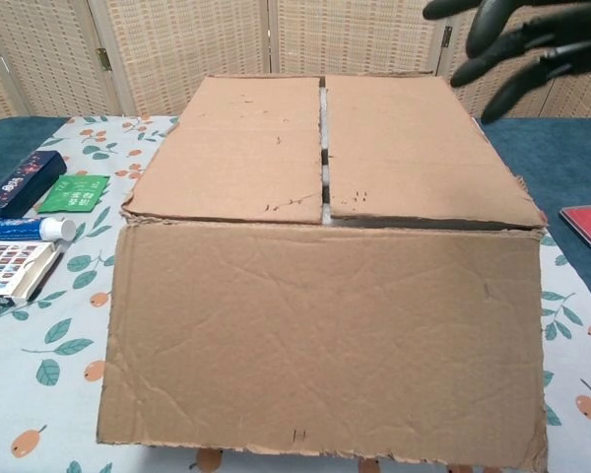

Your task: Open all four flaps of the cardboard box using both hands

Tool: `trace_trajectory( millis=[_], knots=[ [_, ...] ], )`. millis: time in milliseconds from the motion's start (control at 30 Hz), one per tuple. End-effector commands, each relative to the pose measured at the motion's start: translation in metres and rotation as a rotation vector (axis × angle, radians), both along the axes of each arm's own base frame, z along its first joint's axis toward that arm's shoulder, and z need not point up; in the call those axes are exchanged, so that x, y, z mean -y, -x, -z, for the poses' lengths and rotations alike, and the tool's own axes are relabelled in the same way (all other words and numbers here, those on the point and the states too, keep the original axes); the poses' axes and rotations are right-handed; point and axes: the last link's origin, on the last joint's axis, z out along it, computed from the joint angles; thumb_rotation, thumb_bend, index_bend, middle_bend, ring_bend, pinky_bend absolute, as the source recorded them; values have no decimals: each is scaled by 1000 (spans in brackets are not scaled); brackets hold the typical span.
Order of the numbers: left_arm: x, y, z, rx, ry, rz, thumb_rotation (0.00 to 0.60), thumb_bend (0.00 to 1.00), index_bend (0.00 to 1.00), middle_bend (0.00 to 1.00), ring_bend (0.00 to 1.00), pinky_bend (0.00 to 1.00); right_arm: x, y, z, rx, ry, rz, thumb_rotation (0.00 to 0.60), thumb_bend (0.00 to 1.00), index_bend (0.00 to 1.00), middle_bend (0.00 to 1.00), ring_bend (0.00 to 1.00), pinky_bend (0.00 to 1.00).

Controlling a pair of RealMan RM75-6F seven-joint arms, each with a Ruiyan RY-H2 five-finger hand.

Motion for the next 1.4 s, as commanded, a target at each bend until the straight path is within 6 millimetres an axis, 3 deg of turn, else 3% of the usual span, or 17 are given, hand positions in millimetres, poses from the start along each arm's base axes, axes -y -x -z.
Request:
trace_trajectory(
  millis=[33,167,500,833,1400],
  knots=[
    [0,0,-1,5,0,2,600,310,0,0,0,0,51,-26,0,-179,298,-163,266,451,518,86,160,203],
    [0,0,-2,41,12,8,600,301,0,0,0,0,74,-40,8,-327,405,-239,239,464,608,93,129,147],
    [0,1,-7,95,13,33,600,300,2,0,0,0,109,-67,45,-577,554,-392,237,487,663,87,74,39],
    [1,2,-11,131,8,51,600,299,13,0,0,0,121,-69,102,-612,503,-423,237,487,611,31,22,17],
    [3,6,-19,163,-8,59,600,281,20,0,0,0,144,-73,136,-601,437,-389,230,488,547,0,0,0]
  ],
)
